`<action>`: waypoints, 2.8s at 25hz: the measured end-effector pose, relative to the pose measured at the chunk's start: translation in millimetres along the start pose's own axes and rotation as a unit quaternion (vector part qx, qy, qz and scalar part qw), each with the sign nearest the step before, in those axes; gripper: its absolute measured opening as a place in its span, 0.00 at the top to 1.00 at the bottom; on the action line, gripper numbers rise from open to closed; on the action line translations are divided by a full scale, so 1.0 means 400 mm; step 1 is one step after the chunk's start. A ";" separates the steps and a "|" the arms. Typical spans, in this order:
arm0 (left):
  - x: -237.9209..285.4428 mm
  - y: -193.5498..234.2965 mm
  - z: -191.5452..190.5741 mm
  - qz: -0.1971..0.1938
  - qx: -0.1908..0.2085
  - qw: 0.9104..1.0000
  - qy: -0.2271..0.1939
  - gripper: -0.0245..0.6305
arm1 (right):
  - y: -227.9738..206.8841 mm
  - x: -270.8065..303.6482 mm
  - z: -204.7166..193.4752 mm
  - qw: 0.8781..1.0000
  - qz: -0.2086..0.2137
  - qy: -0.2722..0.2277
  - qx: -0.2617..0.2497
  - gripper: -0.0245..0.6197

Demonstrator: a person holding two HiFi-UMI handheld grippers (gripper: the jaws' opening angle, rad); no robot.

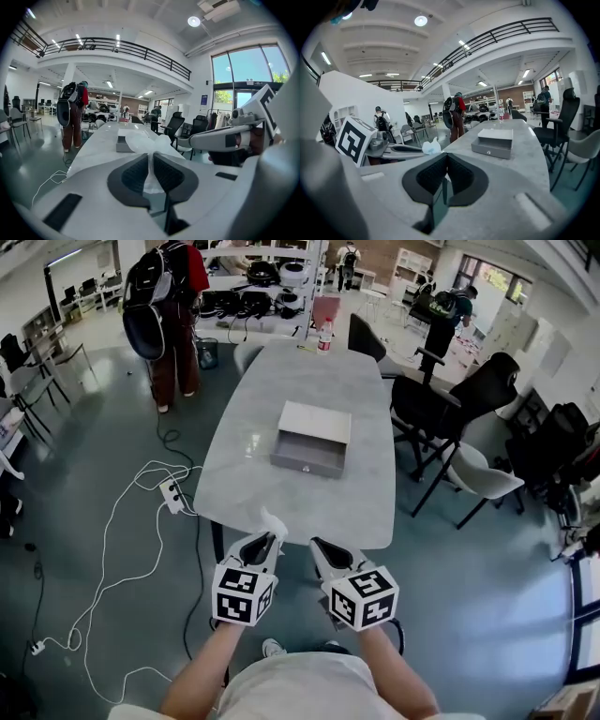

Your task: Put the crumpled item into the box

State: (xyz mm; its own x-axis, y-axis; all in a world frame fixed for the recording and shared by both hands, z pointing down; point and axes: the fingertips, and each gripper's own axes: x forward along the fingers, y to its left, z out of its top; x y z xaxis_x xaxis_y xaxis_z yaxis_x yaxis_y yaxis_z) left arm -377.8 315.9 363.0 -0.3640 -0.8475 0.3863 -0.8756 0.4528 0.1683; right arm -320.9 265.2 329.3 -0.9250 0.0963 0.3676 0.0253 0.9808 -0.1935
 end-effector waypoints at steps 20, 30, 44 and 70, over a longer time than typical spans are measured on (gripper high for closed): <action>0.188 0.136 0.068 0.028 0.015 0.999 0.018 0.91 | -0.150 0.217 0.072 0.999 0.033 -0.014 0.025 0.95; 0.396 0.147 0.139 0.036 0.018 0.998 0.037 0.91 | -0.355 0.313 0.135 0.998 0.040 -0.012 0.044 0.95; 0.603 0.158 0.177 0.045 0.074 0.991 0.098 0.91 | -0.555 0.403 0.160 0.994 0.059 -0.014 0.088 0.95; 0.883 0.200 0.127 -0.189 0.348 0.895 0.206 0.91 | -0.694 0.483 0.161 0.982 -0.125 -0.033 0.134 0.95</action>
State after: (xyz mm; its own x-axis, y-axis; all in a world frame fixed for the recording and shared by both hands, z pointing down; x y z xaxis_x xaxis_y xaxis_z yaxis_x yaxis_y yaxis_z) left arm -592.5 38.8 466.7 0.0213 -0.6649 0.7467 -0.9493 -0.2478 -0.1936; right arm -530.9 0.7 395.3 -0.9123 -0.1616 0.3762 -0.2984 0.8915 -0.3408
